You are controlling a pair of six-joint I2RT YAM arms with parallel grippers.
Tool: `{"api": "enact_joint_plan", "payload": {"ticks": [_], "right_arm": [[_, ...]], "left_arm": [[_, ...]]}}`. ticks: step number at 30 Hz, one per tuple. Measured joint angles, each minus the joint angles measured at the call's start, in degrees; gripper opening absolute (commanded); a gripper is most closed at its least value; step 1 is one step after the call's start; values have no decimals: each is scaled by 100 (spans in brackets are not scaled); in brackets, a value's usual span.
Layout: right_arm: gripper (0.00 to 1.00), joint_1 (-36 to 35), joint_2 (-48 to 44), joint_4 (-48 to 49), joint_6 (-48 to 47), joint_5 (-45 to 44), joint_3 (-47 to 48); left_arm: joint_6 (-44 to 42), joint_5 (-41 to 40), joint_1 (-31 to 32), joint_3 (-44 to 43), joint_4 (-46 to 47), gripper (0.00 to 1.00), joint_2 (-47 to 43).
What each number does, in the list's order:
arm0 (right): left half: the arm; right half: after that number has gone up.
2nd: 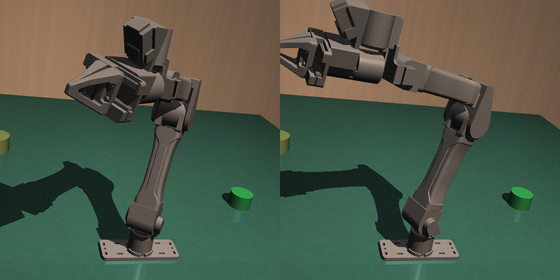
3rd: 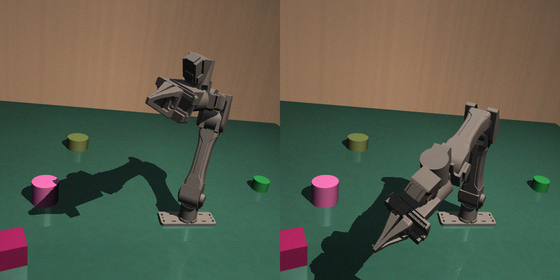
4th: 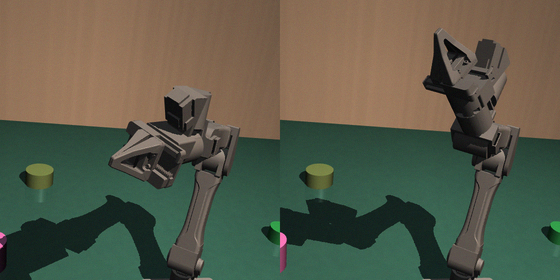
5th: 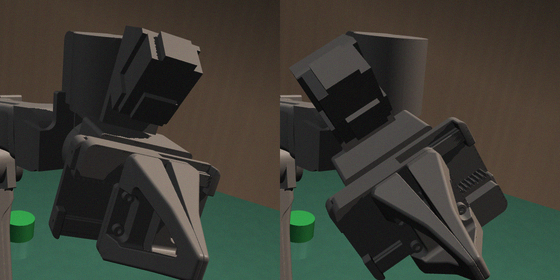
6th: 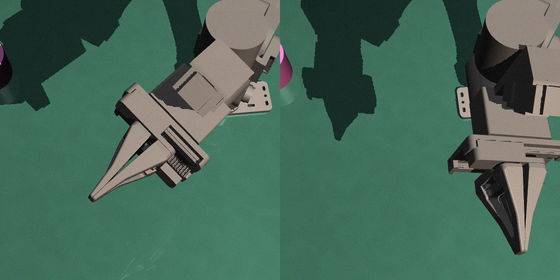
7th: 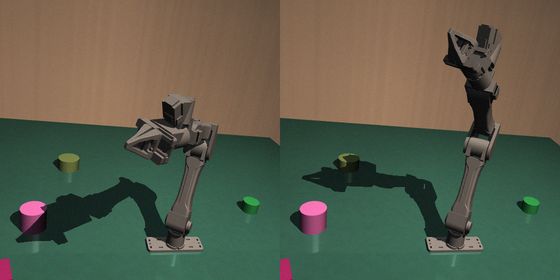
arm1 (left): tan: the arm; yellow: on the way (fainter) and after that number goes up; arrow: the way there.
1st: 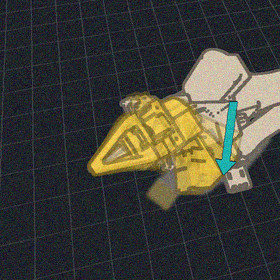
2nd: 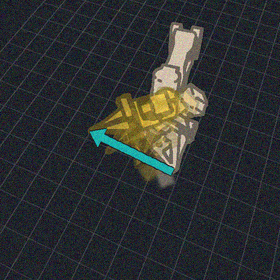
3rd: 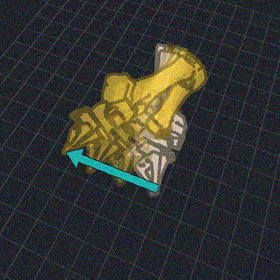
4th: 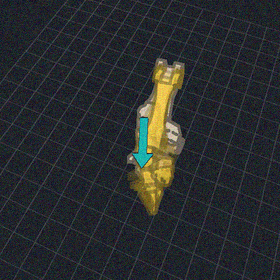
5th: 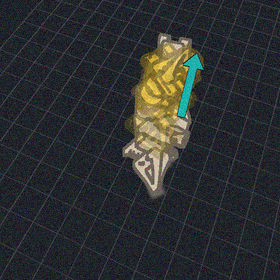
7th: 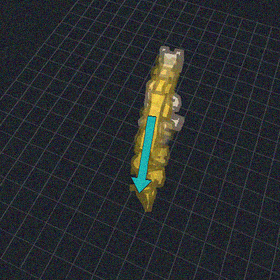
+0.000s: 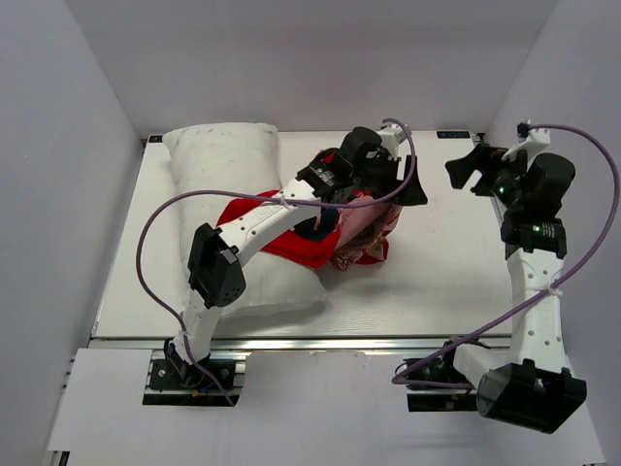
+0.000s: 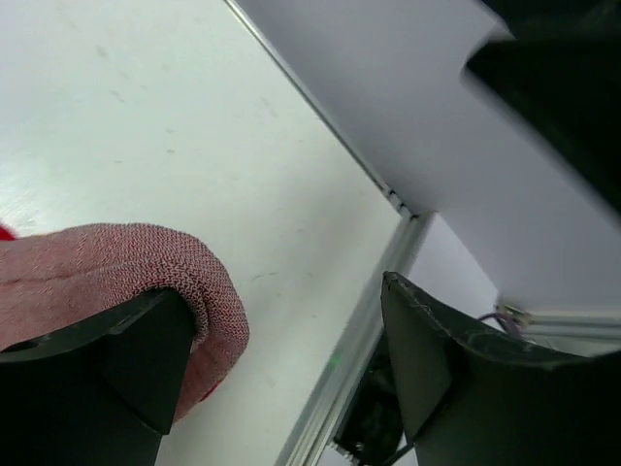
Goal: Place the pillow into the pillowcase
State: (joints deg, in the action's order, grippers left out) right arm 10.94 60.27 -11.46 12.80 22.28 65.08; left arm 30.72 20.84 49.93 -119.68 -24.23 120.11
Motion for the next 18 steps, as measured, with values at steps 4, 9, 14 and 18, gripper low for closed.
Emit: {"api": "enact_joint_plan", "payload": {"ticks": [4, 9, 14, 18], "right_arm": [[89, 20, -330, -42, -1174, 1060, -511], [89, 4, -614, -221, -2664, 2741, -785], [89, -573, -608, -570, -4135, 3639, -782], [89, -2876, -717, -549, -5077, 2629, -968]], "left_arm": [[-352, -511, -61, 68, -459, 86, -509], [-706, -1451, -107, 702, -994, 89, -2131], [-820, -2291, -105, 1163, -1480, 92, -3727], [-501, -3230, -103, 2323, -1847, 93, -4946]]}}
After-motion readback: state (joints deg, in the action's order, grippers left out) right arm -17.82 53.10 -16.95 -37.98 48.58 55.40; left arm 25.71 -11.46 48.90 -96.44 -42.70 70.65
